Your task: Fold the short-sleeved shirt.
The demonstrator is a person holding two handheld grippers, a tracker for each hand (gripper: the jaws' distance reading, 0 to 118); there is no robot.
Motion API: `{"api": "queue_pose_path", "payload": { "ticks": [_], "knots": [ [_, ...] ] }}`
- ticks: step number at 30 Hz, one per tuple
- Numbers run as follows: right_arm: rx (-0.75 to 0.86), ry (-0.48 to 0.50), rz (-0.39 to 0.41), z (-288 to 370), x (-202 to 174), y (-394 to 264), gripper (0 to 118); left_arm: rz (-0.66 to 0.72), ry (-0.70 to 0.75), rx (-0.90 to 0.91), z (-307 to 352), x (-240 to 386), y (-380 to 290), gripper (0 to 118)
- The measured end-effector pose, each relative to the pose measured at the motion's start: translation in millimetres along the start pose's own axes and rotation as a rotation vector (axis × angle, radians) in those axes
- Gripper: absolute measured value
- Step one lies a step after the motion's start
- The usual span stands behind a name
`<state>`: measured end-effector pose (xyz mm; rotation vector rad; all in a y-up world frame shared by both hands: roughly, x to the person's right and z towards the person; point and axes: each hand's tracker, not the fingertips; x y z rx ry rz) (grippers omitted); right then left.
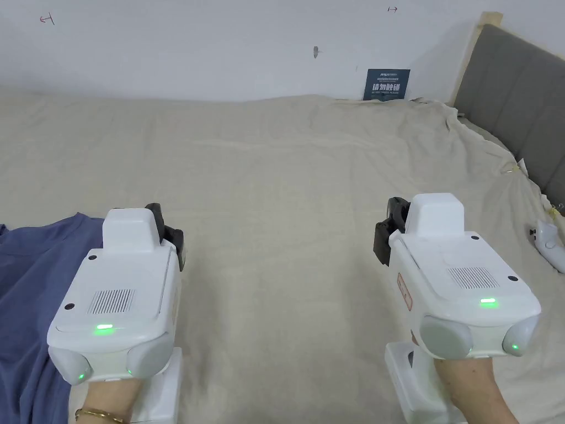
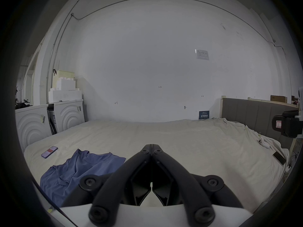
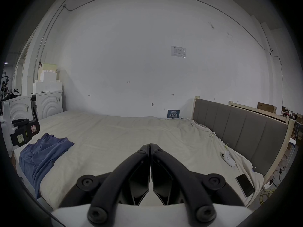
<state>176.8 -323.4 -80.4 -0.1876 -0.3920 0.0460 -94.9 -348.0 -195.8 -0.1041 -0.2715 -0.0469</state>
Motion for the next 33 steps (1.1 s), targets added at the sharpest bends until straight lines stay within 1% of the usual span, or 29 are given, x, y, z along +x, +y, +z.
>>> {"api": "queue_pose_path", "payload": {
  "ticks": [33],
  "knots": [
    [0.006, 0.018, 0.009, 2.4, -3.2, 1.4, 0, 0.023, -0.014, 0.007, 1.2, 0.5, 4.7, 0]
  ]
}}
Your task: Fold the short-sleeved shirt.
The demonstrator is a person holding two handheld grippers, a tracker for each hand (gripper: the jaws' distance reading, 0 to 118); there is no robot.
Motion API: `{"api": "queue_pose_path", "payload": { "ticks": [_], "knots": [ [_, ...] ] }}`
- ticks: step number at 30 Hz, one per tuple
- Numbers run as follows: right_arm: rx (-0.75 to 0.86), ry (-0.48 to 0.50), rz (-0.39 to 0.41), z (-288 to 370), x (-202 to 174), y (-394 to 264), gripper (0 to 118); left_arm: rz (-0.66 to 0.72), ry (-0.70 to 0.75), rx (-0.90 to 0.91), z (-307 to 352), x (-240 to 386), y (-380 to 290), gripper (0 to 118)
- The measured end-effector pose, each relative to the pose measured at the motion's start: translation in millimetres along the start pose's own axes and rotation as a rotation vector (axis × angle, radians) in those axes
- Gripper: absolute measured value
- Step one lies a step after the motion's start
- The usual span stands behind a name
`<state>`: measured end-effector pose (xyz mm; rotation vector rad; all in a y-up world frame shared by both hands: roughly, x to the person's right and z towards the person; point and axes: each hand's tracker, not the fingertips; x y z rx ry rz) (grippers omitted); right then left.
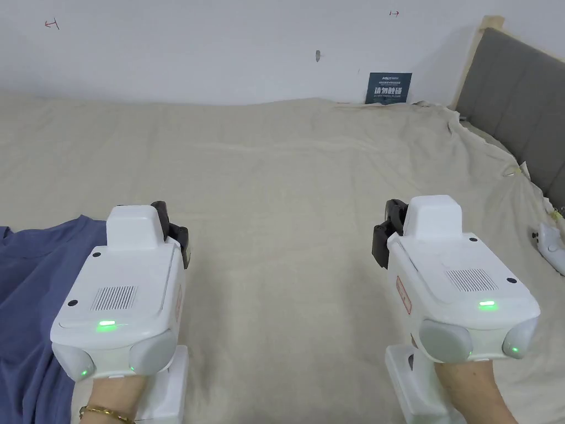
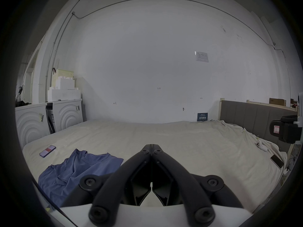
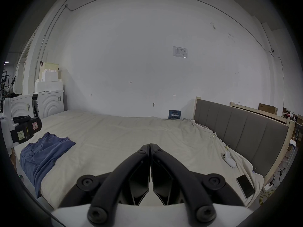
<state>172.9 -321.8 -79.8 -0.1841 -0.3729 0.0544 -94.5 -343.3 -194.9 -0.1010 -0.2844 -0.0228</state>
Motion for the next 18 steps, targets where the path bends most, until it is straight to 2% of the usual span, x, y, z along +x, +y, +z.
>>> {"api": "queue_pose_path", "payload": {
  "ticks": [18],
  "knots": [
    [-0.005, -0.001, 0.002, -0.8, -0.6, -1.5, 0, 0.000, -0.006, -0.004, -0.6, 0.8, -1.4, 0]
  ]
}}
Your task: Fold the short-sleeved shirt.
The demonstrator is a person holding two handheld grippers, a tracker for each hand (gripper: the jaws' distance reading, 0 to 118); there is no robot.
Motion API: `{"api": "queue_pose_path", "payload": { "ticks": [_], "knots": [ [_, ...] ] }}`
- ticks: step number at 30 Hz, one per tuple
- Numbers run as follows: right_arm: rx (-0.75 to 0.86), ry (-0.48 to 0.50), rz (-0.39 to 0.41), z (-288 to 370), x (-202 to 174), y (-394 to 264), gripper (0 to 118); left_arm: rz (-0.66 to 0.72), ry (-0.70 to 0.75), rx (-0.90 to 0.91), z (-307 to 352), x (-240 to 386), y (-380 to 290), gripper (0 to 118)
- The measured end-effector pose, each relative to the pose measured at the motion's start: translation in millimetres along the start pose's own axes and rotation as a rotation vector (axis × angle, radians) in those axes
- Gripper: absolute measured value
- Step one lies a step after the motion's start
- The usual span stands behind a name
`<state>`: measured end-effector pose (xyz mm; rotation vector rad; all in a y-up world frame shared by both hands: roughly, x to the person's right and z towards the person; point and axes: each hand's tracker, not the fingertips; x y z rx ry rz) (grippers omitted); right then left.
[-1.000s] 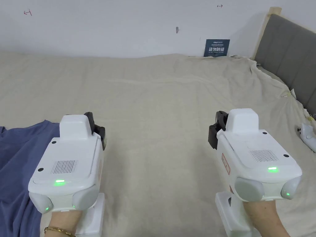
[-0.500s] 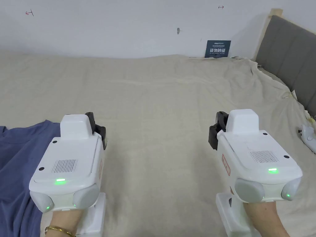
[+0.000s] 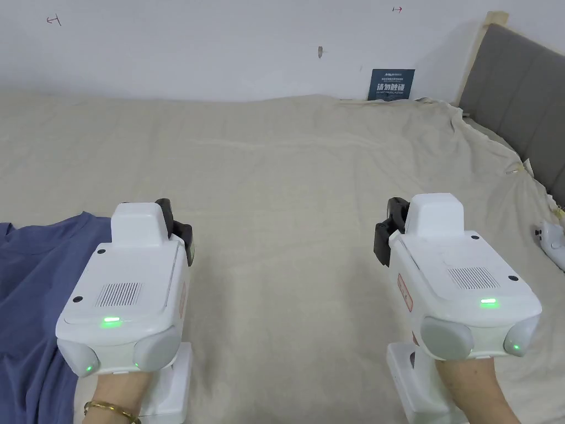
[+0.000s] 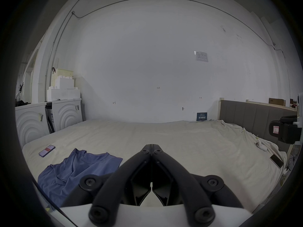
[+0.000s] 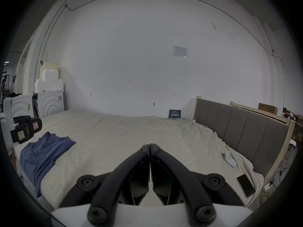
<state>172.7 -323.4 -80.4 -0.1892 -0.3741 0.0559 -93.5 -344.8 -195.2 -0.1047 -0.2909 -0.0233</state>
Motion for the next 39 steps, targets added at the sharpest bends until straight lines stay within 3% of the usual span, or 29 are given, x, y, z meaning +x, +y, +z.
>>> {"api": "queue_pose_path", "payload": {
  "ticks": [22, 27, 39],
  "knots": [
    [-0.002, 0.008, 0.008, -1, -6, 1, 0, 0.002, -0.005, 0.009, 1, -5, 2, 0],
    [0.005, 0.071, 0.021, -4, -34, 8, 0, 0.013, 0.052, 0.018, 9, -28, 4, 0],
    [0.025, 0.335, 0.034, -23, -133, 16, 0, 0.024, 0.315, 0.004, 50, -123, 1, 0]
  ]
}}
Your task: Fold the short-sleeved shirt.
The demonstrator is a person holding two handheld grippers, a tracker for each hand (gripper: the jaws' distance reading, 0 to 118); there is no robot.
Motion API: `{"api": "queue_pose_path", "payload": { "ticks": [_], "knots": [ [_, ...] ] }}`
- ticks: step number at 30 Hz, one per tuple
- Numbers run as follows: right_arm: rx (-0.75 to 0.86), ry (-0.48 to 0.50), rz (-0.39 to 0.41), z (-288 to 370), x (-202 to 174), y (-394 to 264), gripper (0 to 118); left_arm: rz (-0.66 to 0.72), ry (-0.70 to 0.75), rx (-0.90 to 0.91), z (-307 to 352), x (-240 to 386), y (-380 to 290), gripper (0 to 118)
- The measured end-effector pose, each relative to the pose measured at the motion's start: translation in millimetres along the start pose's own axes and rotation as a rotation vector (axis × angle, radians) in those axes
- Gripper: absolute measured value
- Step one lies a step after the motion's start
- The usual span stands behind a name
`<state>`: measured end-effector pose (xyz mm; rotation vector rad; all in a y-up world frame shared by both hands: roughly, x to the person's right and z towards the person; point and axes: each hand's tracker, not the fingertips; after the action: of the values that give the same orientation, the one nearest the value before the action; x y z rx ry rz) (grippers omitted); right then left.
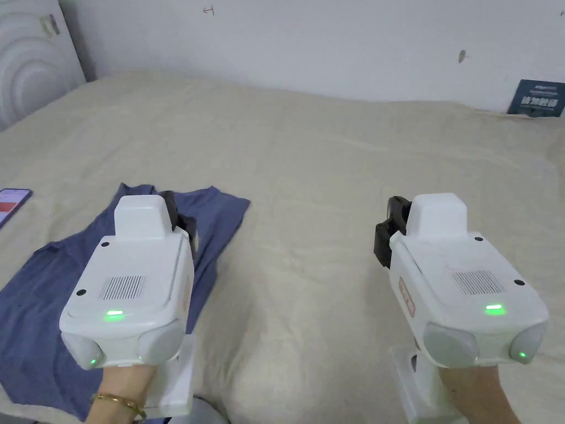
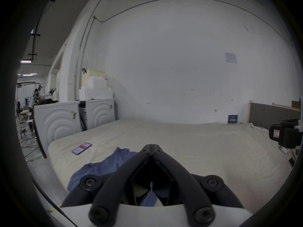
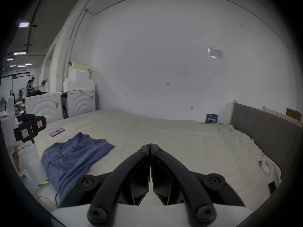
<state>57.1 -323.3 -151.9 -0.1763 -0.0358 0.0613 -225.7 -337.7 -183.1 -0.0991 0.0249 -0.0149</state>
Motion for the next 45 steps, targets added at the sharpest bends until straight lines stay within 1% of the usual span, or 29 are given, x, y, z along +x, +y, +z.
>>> {"api": "queue_pose_path", "payload": {
  "ticks": [8, 12, 18, 19, 20, 22, 24, 25, 26, 27, 29, 31, 34, 36, 42, 45],
  "knots": [
    [-0.002, 0.142, 0.014, -21, -52, 2, 0, -0.005, 0.130, -0.015, 14, -49, -1, 0],
    [-0.005, 0.186, 0.021, -26, -67, 2, 0, 0.004, 0.174, -0.022, 17, -63, -3, 0],
    [-0.011, 0.210, 0.028, -30, -75, 2, 0, 0.022, 0.187, -0.047, 10, -70, -9, 0],
    [-0.012, 0.210, 0.028, -30, -75, 2, 0, 0.020, 0.184, -0.055, 8, -70, -9, 5],
    [-0.013, 0.210, 0.027, -31, -75, 2, 0, 0.020, 0.176, -0.060, 5, -70, -11, 14],
    [-0.014, 0.210, 0.026, -32, -75, 2, 0, 0.031, 0.141, -0.088, -1, -71, -11, 52],
    [-0.016, 0.212, 0.023, -35, -74, 2, 0, 0.019, 0.131, -0.130, -13, -71, -10, 93],
    [-0.019, 0.212, 0.019, -36, -73, 2, 0, 0.016, 0.122, -0.147, -18, -72, -10, 105],
    [-0.024, 0.209, 0.014, -38, -73, 2, 0, 0.015, 0.104, -0.161, -26, -73, -9, 113],
    [-0.027, 0.209, 0.012, -39, -72, 2, 0, 0.015, 0.088, -0.171, -33, -73, -8, 113],
    [-0.031, 0.205, 0.015, -42, -72, 2, 0, -0.005, 0.074, -0.189, -50, -74, -4, 118],
    [-0.033, 0.200, 0.017, -47, -71, 2, 0, -0.025, 0.070, -0.201, -68, -74, -2, 118],
    [-0.045, 0.189, -0.001, -55, -70, 1, 0, -0.015, 0.046, -0.258, -103, -76, 4, 118],
    [-0.053, 0.185, -0.004, -62, -70, -1, 0, -0.012, 0.020, -0.333, -138, -80, 4, 118],
    [-0.090, 0.177, 0.018, -84, -70, -13, 0, -0.004, -0.015, -0.556, -241, -91, -5, 118],
    [-0.123, 0.167, 0.005, -98, -70, -22, 0, -0.023, -0.029, -0.710, -295, -95, -20, 118]
  ]
}}
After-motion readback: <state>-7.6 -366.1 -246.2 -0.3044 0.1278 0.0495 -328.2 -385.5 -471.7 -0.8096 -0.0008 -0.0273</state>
